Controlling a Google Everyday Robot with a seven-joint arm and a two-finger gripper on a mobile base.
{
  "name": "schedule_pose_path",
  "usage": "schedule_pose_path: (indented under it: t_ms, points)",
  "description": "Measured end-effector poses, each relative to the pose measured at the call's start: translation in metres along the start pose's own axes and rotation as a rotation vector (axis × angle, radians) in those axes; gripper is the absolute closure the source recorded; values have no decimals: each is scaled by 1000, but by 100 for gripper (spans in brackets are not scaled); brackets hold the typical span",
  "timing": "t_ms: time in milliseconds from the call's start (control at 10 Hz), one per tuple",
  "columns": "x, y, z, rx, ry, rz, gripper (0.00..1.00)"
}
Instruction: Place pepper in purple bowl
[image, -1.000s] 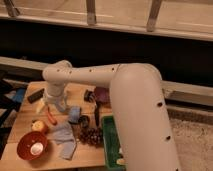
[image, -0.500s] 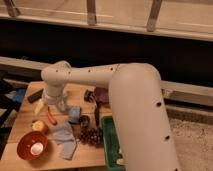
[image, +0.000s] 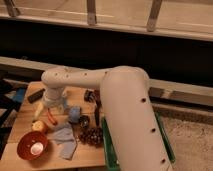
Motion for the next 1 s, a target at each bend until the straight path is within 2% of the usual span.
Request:
schedule_pose_path:
  t_ms: [500,1000]
  points:
    - [-14,1,11,2,-12,3,20]
    - [-27,5,22,52,-44,-22,20]
